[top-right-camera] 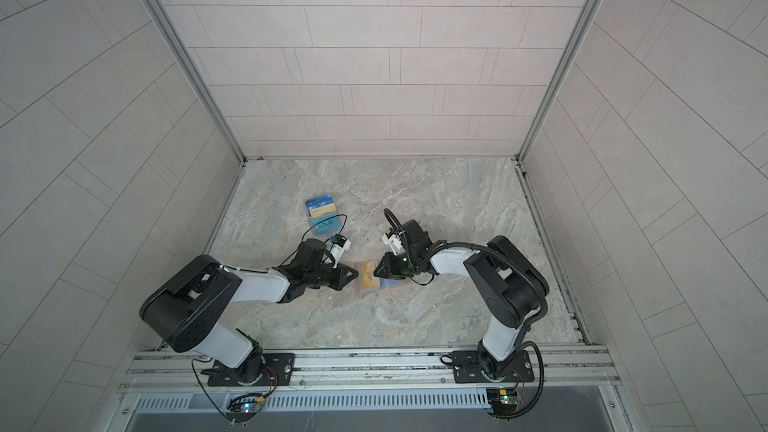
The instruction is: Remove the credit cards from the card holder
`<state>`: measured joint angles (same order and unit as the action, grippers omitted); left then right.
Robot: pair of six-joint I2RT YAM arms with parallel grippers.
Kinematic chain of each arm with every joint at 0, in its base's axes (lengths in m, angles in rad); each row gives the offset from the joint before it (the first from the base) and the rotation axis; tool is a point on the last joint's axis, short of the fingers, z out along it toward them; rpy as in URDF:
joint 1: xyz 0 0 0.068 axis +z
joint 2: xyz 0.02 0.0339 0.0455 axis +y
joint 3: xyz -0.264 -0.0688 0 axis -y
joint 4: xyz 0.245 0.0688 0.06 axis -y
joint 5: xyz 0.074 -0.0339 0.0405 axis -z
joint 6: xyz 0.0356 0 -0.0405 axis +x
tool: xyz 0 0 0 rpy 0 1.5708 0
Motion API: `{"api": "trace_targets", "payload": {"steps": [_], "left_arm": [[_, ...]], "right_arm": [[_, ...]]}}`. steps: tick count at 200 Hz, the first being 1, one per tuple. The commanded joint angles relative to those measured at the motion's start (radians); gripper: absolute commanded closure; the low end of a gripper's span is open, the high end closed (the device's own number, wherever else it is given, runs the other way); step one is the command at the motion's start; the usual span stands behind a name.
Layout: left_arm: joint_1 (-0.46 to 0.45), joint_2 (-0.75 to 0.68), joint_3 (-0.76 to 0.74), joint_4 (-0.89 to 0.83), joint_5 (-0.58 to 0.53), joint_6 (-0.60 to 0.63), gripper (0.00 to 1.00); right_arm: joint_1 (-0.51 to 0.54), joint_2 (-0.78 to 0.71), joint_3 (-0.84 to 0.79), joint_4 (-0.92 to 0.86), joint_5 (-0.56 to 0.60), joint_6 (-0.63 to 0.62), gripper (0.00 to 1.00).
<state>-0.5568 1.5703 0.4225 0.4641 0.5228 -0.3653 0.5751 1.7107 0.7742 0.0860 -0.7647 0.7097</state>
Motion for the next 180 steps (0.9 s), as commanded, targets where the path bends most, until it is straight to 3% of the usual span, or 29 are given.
{"api": "trace_targets", "payload": {"steps": [1,109,180], "left_arm": [[-0.002,0.0,0.004,-0.051,-0.025,0.016,1.0],[-0.002,0.007,0.002,-0.044,-0.02,0.016,1.0],[-0.002,0.007,-0.001,-0.045,-0.028,0.017,1.0]], "right_arm": [[0.002,0.011,-0.011,0.066,-0.041,0.028,0.75],[0.001,0.122,-0.012,0.185,-0.057,0.136,0.78],[0.001,0.012,0.023,-0.104,0.137,-0.03,0.76]]}}
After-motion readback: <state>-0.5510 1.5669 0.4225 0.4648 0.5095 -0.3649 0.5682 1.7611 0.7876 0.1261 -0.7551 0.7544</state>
